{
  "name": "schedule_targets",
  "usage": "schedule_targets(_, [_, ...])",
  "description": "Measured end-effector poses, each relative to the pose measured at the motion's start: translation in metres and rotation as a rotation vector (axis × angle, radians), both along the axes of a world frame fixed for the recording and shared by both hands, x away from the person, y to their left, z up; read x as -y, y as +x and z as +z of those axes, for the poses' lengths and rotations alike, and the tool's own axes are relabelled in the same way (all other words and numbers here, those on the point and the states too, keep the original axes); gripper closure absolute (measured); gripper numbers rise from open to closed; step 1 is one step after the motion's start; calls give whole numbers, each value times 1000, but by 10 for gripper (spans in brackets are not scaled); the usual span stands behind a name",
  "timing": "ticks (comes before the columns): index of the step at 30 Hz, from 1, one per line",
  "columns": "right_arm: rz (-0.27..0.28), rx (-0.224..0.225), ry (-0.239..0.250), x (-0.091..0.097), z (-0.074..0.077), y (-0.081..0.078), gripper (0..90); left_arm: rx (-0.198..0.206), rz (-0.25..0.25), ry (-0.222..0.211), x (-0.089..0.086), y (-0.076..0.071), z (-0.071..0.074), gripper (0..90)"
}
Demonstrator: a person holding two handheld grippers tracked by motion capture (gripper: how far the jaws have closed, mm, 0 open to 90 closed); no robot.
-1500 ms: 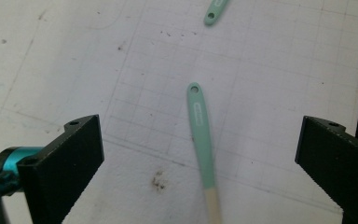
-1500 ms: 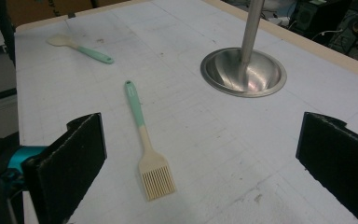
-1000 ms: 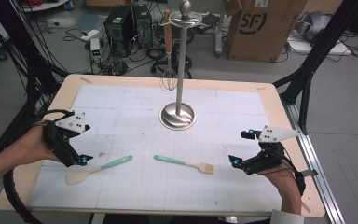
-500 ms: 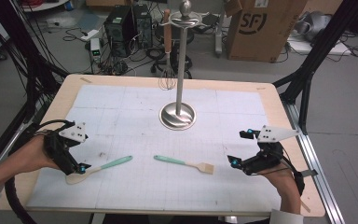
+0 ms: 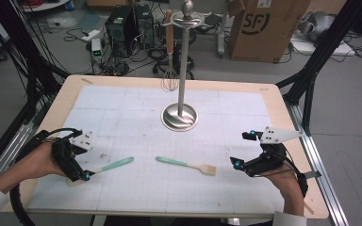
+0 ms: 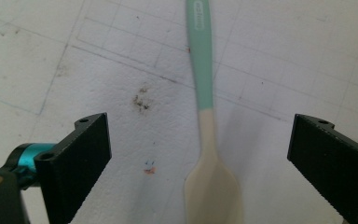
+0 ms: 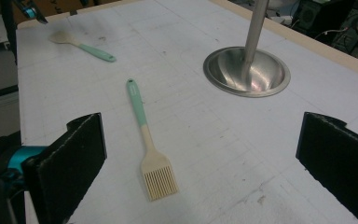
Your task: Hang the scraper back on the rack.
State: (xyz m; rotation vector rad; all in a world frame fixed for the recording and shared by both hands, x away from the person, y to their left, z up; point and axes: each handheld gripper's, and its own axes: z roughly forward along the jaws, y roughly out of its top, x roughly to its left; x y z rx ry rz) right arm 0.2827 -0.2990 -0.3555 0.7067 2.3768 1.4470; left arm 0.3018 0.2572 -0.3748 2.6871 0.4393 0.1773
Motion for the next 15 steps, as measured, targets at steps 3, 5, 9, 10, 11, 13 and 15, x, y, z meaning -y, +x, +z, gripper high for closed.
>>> schedule_targets(3, [-2,-5,5,1,0,0,1,-14,-9,1,3,2,-4,95])
schedule_targets(5, [-4,-4,4,1,0,0,1,-26,-12,11,6,3,-7,109])
schedule_targets(9, [-3,-4,3,1,-1,0,1,-42,-32,42,12,5,-13,146])
schedule_targets(10, [-2,-5,5,1,-1,0,1,-50,-38,52,13,5,-14,159])
schedule_targets(11, [-2,-4,4,1,-1,0,1,-51,-38,58,14,5,-15,177])
schedule_targets(13, [-3,-5,5,2,-1,0,1,-60,-41,68,16,6,-18,206])
schedule_targets(15, [-5,-4,8,2,-1,0,1,-65,-41,78,17,6,-20,214])
